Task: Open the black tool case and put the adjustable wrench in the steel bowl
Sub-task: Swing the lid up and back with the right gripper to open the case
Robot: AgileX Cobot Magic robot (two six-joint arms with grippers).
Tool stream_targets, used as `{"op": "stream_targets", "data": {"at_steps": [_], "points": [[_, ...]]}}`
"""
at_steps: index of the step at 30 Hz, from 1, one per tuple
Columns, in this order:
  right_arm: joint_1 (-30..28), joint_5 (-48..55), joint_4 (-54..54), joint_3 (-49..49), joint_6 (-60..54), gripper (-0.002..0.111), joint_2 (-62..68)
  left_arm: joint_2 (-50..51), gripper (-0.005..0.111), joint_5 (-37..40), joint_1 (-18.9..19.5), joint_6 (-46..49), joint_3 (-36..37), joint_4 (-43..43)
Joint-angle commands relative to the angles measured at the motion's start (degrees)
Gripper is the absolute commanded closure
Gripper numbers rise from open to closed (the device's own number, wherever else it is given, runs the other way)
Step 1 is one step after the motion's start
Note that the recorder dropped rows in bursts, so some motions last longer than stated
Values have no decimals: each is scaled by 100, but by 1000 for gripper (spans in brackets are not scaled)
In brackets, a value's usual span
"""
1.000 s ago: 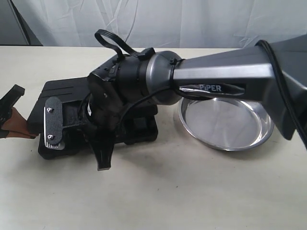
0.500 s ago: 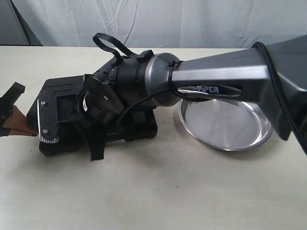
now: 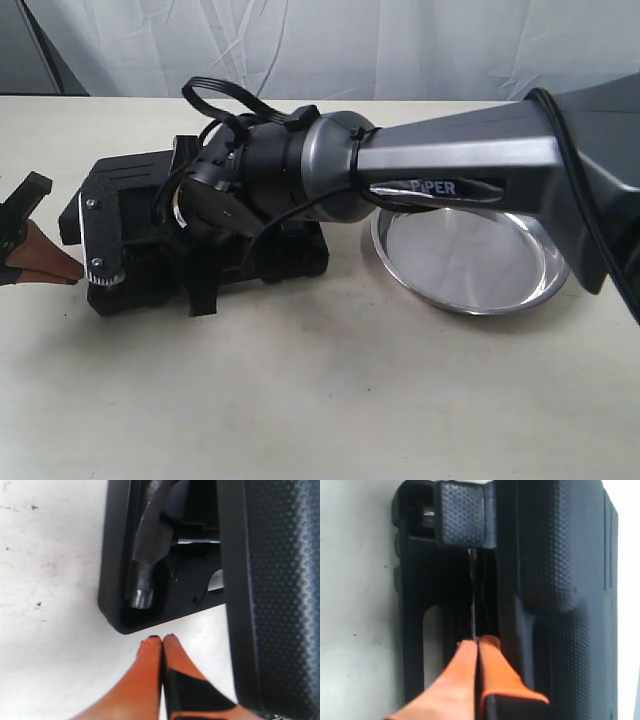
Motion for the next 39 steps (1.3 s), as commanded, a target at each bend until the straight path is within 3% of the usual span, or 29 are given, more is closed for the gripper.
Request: {"op": "stream_targets", "data": {"at_steps": [1, 13, 26, 31, 39], "points": [[-24, -278, -934, -29, 753, 108, -29, -17, 107, 29, 7, 17, 4, -87], [-24, -707, -2249, -29, 2007, 108, -29, -17, 107, 29, 7, 28, 4, -87], [-274, -935, -4591, -43, 4203, 108, -29, -17, 107, 29, 7, 28, 4, -87], [-413, -936, -4606, -427, 4452, 108, -29, -17, 107, 29, 7, 40, 4, -87], [-970, -1784, -4538, -1343, 5194, 108, 404, -17, 107, 29, 7, 40, 4, -75]]}}
